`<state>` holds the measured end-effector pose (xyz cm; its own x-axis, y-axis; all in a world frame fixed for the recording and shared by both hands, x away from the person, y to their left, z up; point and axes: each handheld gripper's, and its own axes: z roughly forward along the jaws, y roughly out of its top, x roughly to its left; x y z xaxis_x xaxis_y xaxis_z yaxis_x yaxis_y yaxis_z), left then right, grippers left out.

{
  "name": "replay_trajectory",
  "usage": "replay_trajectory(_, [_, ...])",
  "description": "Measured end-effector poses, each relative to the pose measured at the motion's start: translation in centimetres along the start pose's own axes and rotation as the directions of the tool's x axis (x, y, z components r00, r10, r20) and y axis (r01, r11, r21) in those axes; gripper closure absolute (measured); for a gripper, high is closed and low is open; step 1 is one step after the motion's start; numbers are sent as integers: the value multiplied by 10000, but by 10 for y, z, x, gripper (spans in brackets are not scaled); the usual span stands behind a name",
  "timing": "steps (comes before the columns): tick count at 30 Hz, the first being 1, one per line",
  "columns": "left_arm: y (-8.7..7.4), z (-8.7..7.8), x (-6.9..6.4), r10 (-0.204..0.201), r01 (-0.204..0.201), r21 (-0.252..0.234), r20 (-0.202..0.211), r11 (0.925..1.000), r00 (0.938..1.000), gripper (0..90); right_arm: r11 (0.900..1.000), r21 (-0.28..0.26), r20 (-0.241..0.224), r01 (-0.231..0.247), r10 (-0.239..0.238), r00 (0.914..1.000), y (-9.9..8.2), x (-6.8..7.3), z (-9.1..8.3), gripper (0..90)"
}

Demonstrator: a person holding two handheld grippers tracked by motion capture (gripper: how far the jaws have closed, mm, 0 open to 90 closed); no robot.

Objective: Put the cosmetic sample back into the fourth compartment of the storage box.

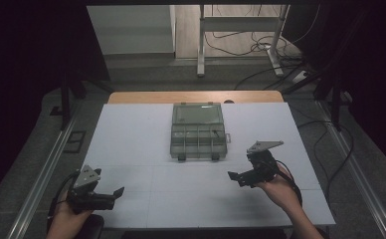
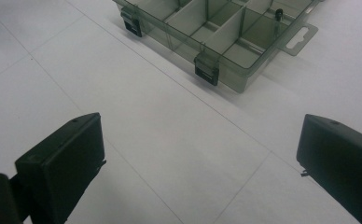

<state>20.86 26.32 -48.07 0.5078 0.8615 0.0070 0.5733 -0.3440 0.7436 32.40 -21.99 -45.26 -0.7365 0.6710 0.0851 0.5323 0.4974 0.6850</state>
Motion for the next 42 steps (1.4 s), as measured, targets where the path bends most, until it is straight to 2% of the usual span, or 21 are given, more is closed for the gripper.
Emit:
replay_trajectory(7, [0,0,0,-20,20,25,-19,10000,10000,13,9998,147,146,129,-131,9998,-1,2,-4,6])
replay_trajectory(22, [0,0,1,-71,72,40,-49,10000,10000,12,9998,41,613,185,-187,9979,-23,-3,-28,15])
replay_trajectory(28, [0,0,1,-69,69,40,-57,10000,10000,12,9999,-108,690,118,-111,9976,-31,-4,-40,35])
replay_trajectory(35, [0,0,1,-68,68,43,-66,10000,10000,12,9996,-136,614,-241,249,9978,-38,-7,-48,27])
replay_trajectory(42, [0,0,1,-104,104,34,-38,9999,9999,12,9994,-196,882,-274,290,9957,-45,-7,-55,13])
